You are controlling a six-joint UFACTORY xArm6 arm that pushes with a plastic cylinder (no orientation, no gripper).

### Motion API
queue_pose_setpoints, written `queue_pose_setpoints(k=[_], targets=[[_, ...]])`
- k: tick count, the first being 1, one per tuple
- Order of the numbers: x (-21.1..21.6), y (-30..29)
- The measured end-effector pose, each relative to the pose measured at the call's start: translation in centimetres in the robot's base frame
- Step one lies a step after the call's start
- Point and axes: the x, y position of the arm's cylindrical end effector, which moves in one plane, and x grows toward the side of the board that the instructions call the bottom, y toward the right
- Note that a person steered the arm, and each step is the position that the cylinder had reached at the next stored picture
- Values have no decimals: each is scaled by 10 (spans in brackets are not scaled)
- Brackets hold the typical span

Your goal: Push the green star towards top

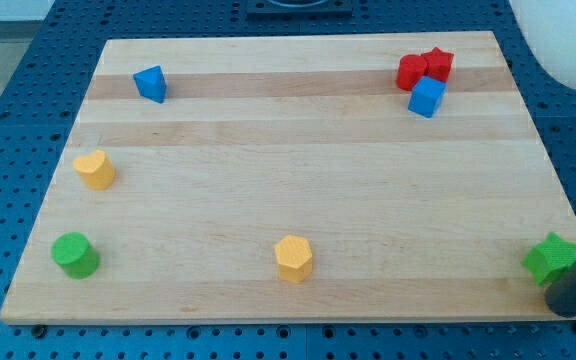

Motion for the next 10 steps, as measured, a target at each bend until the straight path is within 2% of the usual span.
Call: queue_pose_setpoints(k=[1, 2, 4, 5, 7, 9, 10], targets=[[0, 0], [-51, 0], [-52, 0], [-50, 25], [-56, 33], [-135, 3], [-135, 1]])
